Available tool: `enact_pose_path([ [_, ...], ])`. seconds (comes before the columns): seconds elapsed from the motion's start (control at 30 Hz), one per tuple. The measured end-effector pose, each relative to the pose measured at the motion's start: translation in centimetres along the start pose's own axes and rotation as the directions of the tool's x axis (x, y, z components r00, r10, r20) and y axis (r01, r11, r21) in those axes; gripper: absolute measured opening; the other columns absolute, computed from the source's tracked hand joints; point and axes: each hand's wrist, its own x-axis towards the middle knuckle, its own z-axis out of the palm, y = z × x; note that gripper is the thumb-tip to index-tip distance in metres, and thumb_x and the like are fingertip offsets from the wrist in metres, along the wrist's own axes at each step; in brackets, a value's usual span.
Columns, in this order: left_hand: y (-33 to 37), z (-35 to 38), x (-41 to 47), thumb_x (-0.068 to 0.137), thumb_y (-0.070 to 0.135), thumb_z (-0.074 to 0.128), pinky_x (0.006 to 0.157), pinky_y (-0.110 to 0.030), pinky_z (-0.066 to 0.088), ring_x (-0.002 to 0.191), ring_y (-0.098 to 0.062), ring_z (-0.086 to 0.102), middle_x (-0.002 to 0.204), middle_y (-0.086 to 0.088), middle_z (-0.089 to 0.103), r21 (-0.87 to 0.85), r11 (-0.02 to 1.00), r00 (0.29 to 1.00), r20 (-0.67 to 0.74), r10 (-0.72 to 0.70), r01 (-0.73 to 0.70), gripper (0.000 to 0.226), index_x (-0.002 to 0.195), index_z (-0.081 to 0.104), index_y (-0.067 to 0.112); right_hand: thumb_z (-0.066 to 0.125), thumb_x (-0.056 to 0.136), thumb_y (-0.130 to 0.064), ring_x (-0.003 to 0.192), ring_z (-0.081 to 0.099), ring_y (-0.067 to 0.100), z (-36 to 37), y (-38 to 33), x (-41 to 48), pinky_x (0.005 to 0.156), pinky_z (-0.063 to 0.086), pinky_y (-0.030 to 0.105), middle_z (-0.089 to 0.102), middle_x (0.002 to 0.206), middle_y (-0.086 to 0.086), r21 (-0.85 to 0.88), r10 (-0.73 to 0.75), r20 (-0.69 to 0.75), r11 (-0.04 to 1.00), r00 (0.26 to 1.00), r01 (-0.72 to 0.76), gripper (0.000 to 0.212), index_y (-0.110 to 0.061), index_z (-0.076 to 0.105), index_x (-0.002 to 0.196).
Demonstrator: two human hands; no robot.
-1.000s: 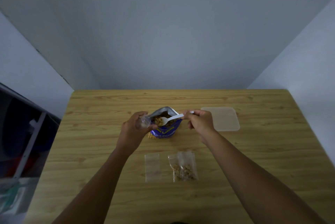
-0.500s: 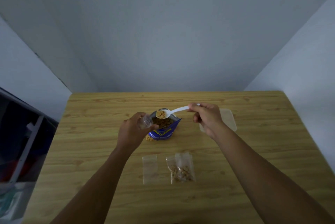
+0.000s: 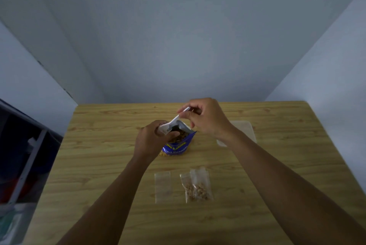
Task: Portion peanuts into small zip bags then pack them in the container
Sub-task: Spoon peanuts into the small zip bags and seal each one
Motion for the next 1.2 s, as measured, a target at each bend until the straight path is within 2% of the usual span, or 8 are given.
enact_pose_path([
  [0.13, -0.3, -0.5, -0.4, 0.067, 0.045, 0.087, 0.052, -0.027, 0.039, 0.052, -0.003, 0.046, 0.059, 0.01, 0.057, -0.068, 0.997, 0.999, -0.004, -0.034, 0.033, 0.035, 0.09, 0.07, 0.024, 0.075, 0.089, -0.01, 0.048, 0.06, 0.015, -1.3, 0.3, 0.1, 0.055, 0.049, 0.025, 0.068, 0.057, -0.003, 0.077, -0.008, -0.041, 0.997, 0.999, 0.011, 0.009, -0.017, 0.08, 0.092],
  [0.23, -0.6, -0.6, -1.0, 0.072, 0.041, 0.084, 0.057, -0.028, 0.043, 0.059, -0.01, 0.054, 0.069, 0.005, 0.064, -0.101, 0.99, 0.995, -0.003, -0.096, 0.096, 0.035, 0.098, 0.068, 0.024, 0.075, 0.09, -0.015, 0.047, 0.055, 0.013, -1.7, 2.2, 0.1, 0.053, 0.049, 0.028, 0.07, 0.065, 0.005, 0.196, 0.086, -0.205, 0.98, 0.975, -0.045, 0.007, -0.018, 0.08, 0.094],
  [0.33, -0.9, -0.5, -1.7, 0.077, 0.039, 0.081, 0.062, -0.027, 0.046, 0.077, -0.018, 0.062, 0.087, 0.002, 0.069, -0.109, 0.984, 0.99, 0.023, -0.141, 0.143, 0.034, 0.101, 0.065, 0.02, 0.075, 0.089, -0.023, 0.045, 0.056, 0.008, -0.7, 5.0, -0.6, 0.052, 0.048, 0.026, 0.072, 0.064, -0.002, 0.102, 0.201, -0.298, 0.979, 0.933, -0.178, 0.005, -0.026, 0.078, 0.088],
  [0.43, -0.9, -0.4, -3.2, 0.083, 0.052, 0.071, 0.057, -0.027, 0.045, 0.068, -0.015, 0.056, 0.081, 0.005, 0.064, -0.19, 0.968, 0.984, 0.11, -0.142, 0.161, 0.036, 0.098, 0.06, 0.021, 0.076, 0.088, -0.026, 0.047, 0.06, 0.002, 1.2, 7.2, -2.0, 0.056, 0.048, 0.025, 0.07, 0.062, -0.013, 0.039, 0.304, -0.222, 0.952, 0.926, -0.303, 0.003, -0.026, 0.078, 0.089],
  [0.6, -1.7, 0.6, -4.7, 0.102, 0.031, 0.032, 0.048, -0.034, 0.029, 0.045, -0.022, 0.034, 0.048, -0.01, 0.041, -0.565, 0.783, 0.966, 0.141, -0.218, 0.26, 0.044, 0.073, 0.052, 0.006, 0.072, 0.086, -0.05, 0.092, 0.065, 0.007, 3.2, 8.2, -4.2, 0.081, 0.049, 0.025, 0.069, 0.105, -0.01, 0.036, 0.391, -0.293, 0.916, 0.872, -0.399, 0.046, -0.029, 0.062, 0.127],
  [0.73, -1.8, 1.8, -5.7, 0.104, 0.011, 0.036, 0.046, -0.032, 0.027, 0.042, -0.021, 0.034, 0.049, -0.015, 0.041, -0.562, 0.775, 0.957, 0.142, -0.255, 0.289, 0.027, 0.083, 0.047, -0.001, 0.07, 0.09, -0.046, 0.088, 0.061, 0.0, 4.5, 7.9, -6.8, 0.069, 0.04, 0.008, 0.067, 0.099, -0.01, 0.125, 0.403, -0.297, 0.915, 0.866, -0.383, 0.033, -0.028, 0.064, 0.117],
  [0.97, -1.3, 5.0, -7.3, 0.106, 0.024, 0.042, 0.048, -0.034, 0.044, 0.053, -0.026, 0.05, 0.065, -0.017, 0.056, -0.486, 0.832, 0.963, 0.163, -0.213, 0.267, 0.025, 0.093, 0.05, 0.004, 0.089, 0.073, -0.038, 0.077, 0.062, 0.005, 6.4, 9.3, -10.4, 0.074, 0.054, 0.024, 0.071, 0.093, -0.004, 0.387, 0.394, 0.057, 0.838, 0.917, -0.384, 0.043, -0.025, 0.073, 0.11],
  [1.2, -1.6, 7.6, -7.9, 0.102, 0.027, 0.051, 0.069, -0.039, 0.055, 0.075, -0.022, 0.067, 0.083, -0.007, 0.068, -0.272, 0.944, 0.979, 0.132, -0.158, 0.189, 0.018, 0.091, 0.058, 0.015, 0.077, 0.089, -0.016, 0.074, 0.072, 0.012, 5.0, 12.1, -11.7, 0.072, 0.059, 0.032, 0.079, 0.079, 0.004, 0.366, 0.409, -0.094, 0.862, 0.908, -0.35, 0.004, -0.014, 0.08, 0.089],
])
